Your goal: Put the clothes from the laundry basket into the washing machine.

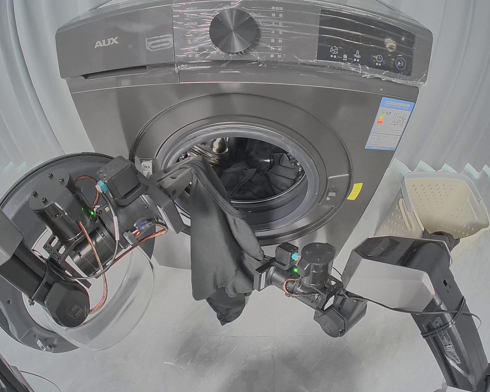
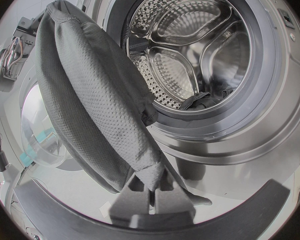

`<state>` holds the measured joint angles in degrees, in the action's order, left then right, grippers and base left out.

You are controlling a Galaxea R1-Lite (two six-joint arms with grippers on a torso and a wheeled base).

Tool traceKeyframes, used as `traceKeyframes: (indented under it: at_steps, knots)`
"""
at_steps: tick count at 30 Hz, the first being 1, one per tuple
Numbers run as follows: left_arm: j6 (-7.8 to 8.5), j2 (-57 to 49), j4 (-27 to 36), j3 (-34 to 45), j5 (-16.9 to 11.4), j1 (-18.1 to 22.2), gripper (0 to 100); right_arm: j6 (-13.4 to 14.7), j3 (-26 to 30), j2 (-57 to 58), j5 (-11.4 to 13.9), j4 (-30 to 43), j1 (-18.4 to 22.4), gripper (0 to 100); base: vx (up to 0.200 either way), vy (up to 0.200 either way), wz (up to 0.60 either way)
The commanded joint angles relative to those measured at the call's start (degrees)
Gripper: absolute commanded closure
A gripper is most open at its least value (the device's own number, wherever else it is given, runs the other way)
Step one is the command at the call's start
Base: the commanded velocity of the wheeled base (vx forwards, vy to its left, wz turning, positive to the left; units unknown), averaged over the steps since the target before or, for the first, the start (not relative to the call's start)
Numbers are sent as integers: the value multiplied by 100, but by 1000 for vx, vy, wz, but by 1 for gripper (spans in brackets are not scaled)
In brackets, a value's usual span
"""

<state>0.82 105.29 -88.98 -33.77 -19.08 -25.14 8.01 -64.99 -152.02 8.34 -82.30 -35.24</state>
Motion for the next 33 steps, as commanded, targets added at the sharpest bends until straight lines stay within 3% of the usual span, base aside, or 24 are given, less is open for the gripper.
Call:
traceKeyframes:
  at_steps: [1,5,10,15,26,33]
  knots:
    - [-3,62,-5,-7,9,26,100,-1,109,41,1,-102,26,100,0,0,0]
    - [-20,150,-5,-33,36,114,100,-168,733,533,1,-436,88,100,0,0,0]
    - [-20,229,-5,-69,45,334,100,-379,1928,1605,-8,-612,220,100,0,0,0]
    - [-29,211,-5,-60,45,422,100,-353,2869,2616,1,-621,237,100,0,0,0]
    - [-55,97,-5,-86,45,633,100,-335,3686,3943,-60,-612,527,100,0,0,0]
    - [-47,-26,-5,-77,45,694,100,-203,4064,4294,-421,-612,571,100,0,0,0]
